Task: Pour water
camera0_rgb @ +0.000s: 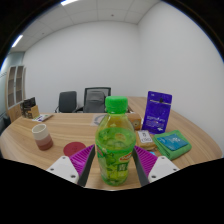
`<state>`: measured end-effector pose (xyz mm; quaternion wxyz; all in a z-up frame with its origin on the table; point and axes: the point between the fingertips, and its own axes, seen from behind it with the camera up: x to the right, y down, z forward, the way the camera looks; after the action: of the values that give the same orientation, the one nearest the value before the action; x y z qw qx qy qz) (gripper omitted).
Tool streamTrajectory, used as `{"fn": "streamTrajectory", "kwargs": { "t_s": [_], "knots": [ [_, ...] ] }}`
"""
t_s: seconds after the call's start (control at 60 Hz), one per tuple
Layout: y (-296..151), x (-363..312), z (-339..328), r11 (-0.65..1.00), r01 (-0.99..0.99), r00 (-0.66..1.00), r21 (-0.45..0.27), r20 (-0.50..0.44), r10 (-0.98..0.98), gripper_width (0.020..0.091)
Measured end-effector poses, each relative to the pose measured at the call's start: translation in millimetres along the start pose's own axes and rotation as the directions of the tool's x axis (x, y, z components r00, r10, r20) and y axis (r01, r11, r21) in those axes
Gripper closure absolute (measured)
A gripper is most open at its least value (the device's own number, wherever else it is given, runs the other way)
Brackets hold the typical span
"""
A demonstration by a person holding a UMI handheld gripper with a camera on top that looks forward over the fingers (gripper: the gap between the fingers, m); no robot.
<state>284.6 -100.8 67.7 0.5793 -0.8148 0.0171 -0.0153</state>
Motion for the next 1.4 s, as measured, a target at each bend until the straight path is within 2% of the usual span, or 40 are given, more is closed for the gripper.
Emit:
{"fn": "streamTrajectory", "kwargs": {
  "t_s": [0.083, 0.2, 0.35, 0.55, 0.683, 0.833, 0.95, 1.1, 1.25, 1.4],
  "knots": [
    [-3, 2, 11, 1.0, 0.001, 1.0, 0.03, 0.002, -0.001, 0.0526],
    [-7, -1, 15, 0.998, 0.007, 1.0, 0.066, 0.026, -0.009, 0.0575],
    [-10, -2, 18, 0.994, 0.039, 0.998, 0.098, 0.036, -0.042, 0.0735],
    [-12, -4, 23, 0.994, 0.085, 0.996, 0.067, 0.001, -0.086, 0.0739],
    [-14, -9, 28, 0.965, 0.262, 0.964, 0.015, -0.056, -0.261, 0.0736],
    [-32, -36, 39, 0.852, 0.52, 0.85, -0.052, -0.06, -0.523, 0.0738],
    [-47, -68, 53, 0.7, 0.71, 0.699, -0.085, -0.04, -0.714, 0.0738],
    [-58, -108, 68, 0.409, 0.904, 0.411, -0.121, -0.011, -0.912, 0.0738],
    [-69, -127, 78, 0.1, 0.982, 0.102, -0.159, 0.003, -0.995, 0.074],
    [-87, -137, 88, -0.198, 0.96, -0.205, -0.196, -0.012, -0.979, 0.0741]
  ]
}}
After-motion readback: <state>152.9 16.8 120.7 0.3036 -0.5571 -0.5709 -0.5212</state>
